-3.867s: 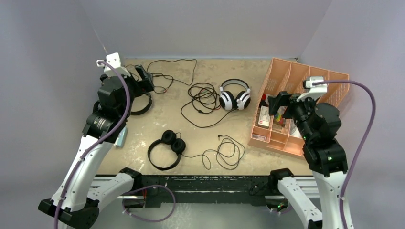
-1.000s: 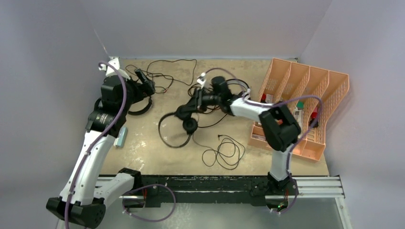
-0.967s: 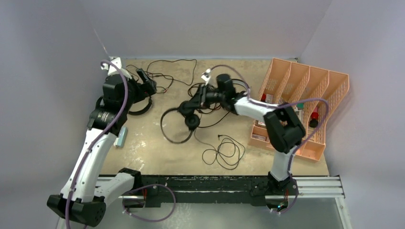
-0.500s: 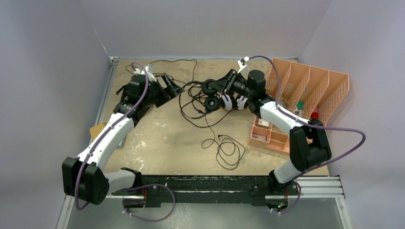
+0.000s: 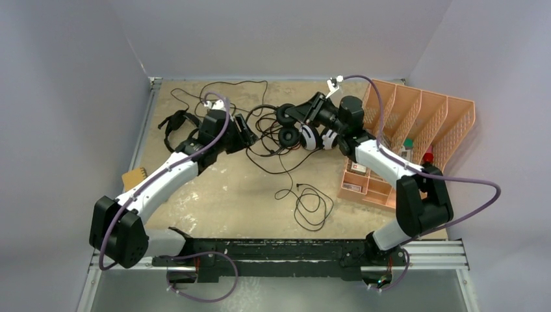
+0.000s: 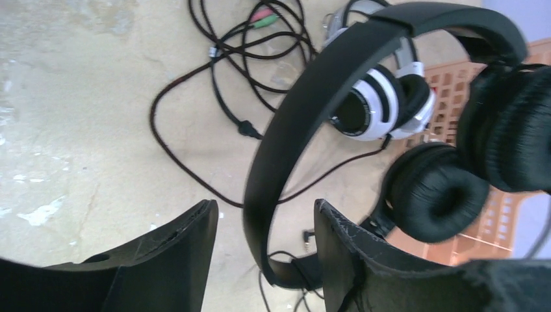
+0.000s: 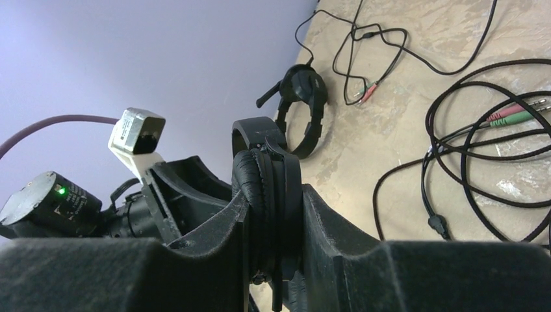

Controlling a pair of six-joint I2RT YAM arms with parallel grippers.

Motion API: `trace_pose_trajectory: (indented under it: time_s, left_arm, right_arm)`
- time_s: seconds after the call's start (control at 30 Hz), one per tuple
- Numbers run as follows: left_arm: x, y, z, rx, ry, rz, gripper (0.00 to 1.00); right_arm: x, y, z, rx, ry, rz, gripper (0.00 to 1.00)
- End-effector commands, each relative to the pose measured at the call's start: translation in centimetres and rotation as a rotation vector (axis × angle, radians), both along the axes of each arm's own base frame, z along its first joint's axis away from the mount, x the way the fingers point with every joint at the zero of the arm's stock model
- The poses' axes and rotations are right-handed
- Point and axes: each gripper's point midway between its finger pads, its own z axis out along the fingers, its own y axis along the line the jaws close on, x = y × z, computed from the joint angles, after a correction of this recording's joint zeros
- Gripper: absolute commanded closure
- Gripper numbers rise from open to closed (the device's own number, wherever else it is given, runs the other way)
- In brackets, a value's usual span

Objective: Wrap the headphones
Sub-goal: Pick up the headphones from the center of the board.

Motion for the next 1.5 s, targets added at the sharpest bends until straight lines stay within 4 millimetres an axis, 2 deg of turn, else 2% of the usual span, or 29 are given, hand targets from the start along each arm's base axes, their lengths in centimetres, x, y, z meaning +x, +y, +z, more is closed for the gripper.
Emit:
trace_pose_trajectory:
  time_s: [0.0,0.13,0.3,0.4,0.5,0.67,0.77,0.93,1.03,1.1,1.17,1.27,1.33,1.4,1.47]
  left_arm:
    - [1.9,2.2,1.4,0.16,-0.089,0.096,0.47]
    - [2.7,2.3,1.6,0.195,-0.099,0.1,0.53]
    - [3.3,1.1,1.3,0.184,-0.095,0.055,0.61]
    - [3.3,1.1,0.8,0.211,-0.081,0.034,0.74]
    - [3.0,1.8,1.0,0.269,-0.078,0.024,0.83]
    - [1.7,3.8,1.4,0.41,-0.048,-0.011,1.0]
    - [0.9,5.1,2.0,0.477,-0.046,-0.026,1.0]
    - [0.0,6.6,3.4,0.55,-0.094,-0.039,1.0]
    - [-0.3,7.2,4.2,0.562,-0.139,-0.033,1.0]
    - [-0.5,7.4,4.7,0.555,-0.165,-0.026,1.0]
    - [-0.5,7.4,4.7,0.548,-0.172,-0.015,1.0]
    - [-0.2,8.0,4.8,0.55,-0.16,0.034,1.0]
    - [-0.1,9.2,5.1,0.581,-0.152,0.097,1.0]
    - [-0.1,10.2,5.3,0.613,-0.154,0.15,1.0]
    - [-0.1,11.0,5.5,0.631,-0.156,0.191,1.0]
  right_arm:
    - [-0.9,-0.4,4.2,0.061,-0.117,-0.009,0.84]
    - [-1.5,-0.5,4.2,0.052,-0.119,-0.001,0.84]
    - [-2.3,-0.3,4.1,0.047,-0.118,0.028,0.84]
    - [-2.7,-0.1,3.9,0.042,-0.114,0.046,0.83]
    - [-3.2,0.0,3.4,-0.001,-0.122,0.076,0.82]
    - [-4.2,-0.2,2.0,-0.196,-0.211,0.171,0.81]
    - [-3.9,-0.8,1.8,-0.368,-0.358,0.208,0.8]
    - [-4.0,-1.1,1.6,-0.485,-0.456,0.277,0.79]
    - [-4.4,-0.8,1.1,-0.497,-0.416,0.331,0.77]
    - [-4.2,-0.8,1.7,-0.488,-0.411,0.31,0.75]
    - [-4.6,-0.6,2.1,-0.466,-0.401,0.301,0.67]
    - [-4.5,-1.0,2.3,-0.437,-0.316,0.25,0.48]
    - [-5.4,-1.4,1.0,-0.466,-0.21,0.275,0.31]
    - [-5.9,-2.0,0.6,-0.501,-0.177,0.272,0.16]
    - [-6.3,-2.6,0.9,-0.524,-0.199,0.258,0.07]
